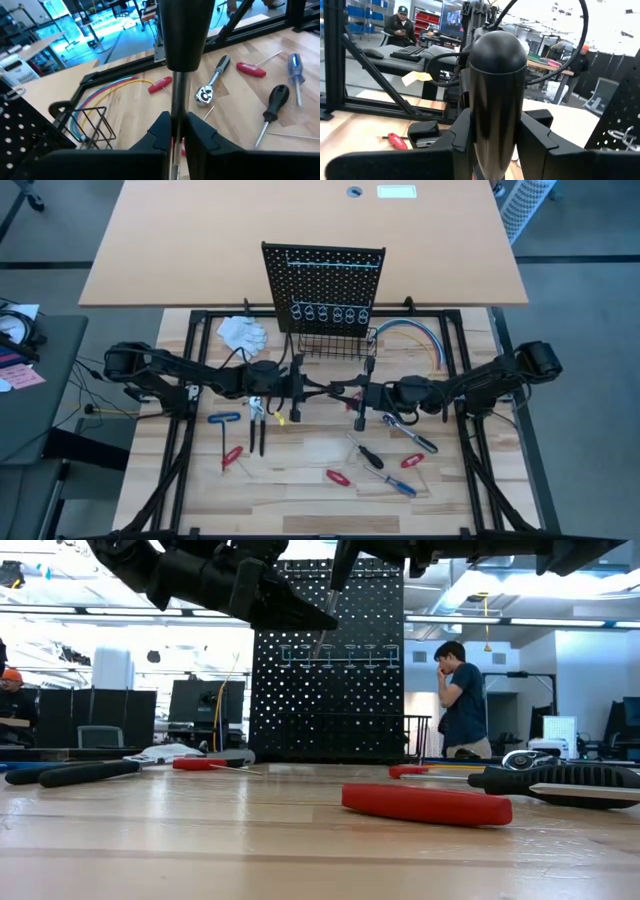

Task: Hang tools onto peg board
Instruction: Hang the black screwdriver on the pegboard

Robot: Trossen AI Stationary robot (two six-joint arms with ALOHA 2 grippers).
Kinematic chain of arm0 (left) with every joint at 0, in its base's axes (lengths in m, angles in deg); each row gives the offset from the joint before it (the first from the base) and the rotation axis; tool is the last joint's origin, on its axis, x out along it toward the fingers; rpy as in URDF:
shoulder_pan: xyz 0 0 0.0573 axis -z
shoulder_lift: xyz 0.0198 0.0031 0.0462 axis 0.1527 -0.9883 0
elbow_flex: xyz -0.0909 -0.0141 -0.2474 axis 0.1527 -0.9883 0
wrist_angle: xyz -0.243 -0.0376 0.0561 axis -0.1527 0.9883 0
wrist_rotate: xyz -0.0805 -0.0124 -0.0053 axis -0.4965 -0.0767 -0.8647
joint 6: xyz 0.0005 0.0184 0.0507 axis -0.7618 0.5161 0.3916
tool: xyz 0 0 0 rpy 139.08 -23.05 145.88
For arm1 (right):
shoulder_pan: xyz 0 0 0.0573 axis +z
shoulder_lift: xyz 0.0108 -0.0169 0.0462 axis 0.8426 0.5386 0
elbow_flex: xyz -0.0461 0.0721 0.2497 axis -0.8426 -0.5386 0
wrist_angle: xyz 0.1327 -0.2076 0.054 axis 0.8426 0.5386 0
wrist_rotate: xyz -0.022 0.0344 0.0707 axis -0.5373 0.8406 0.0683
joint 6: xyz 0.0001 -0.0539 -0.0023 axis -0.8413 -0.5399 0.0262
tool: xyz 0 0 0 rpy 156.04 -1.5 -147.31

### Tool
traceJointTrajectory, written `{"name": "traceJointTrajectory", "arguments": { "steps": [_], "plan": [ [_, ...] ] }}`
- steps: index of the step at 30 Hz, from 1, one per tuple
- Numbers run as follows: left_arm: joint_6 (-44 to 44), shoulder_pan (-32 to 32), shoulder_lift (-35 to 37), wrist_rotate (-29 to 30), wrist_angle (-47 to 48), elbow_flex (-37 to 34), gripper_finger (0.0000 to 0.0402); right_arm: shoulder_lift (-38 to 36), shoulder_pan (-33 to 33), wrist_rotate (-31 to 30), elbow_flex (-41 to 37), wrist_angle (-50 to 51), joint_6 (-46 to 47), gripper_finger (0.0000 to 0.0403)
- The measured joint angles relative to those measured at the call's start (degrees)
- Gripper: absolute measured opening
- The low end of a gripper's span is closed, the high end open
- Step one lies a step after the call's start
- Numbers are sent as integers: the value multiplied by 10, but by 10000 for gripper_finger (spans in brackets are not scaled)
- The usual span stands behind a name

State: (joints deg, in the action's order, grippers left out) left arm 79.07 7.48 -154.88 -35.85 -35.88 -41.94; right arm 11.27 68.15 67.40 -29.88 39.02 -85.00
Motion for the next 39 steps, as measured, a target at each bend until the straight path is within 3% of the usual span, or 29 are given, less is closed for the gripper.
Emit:
{"name": "traceJointTrajectory", "arguments": {
  "steps": [2,7,11,15,20,29,39],
  "plan": [
    [-27,-6,2,3,11,0,16,0,-3,-7,0,4,14,114],
    [-76,-39,32,19,72,0,16,-46,-2,-81,0,109,38,242],
    [-103,-86,75,31,79,0,16,-88,0,-123,0,185,63,298],
    [-99,-138,124,47,63,12,16,-98,-1,-129,0,204,75,306],
    [-93,-198,158,47,63,81,16,-74,-3,-129,0,203,75,299],
    [-138,-273,106,41,155,217,16,-61,-6,-133,0,196,76,294],
    [-157,-289,88,61,146,224,16,-61,-1,-133,0,209,76,294]
  ]
}}
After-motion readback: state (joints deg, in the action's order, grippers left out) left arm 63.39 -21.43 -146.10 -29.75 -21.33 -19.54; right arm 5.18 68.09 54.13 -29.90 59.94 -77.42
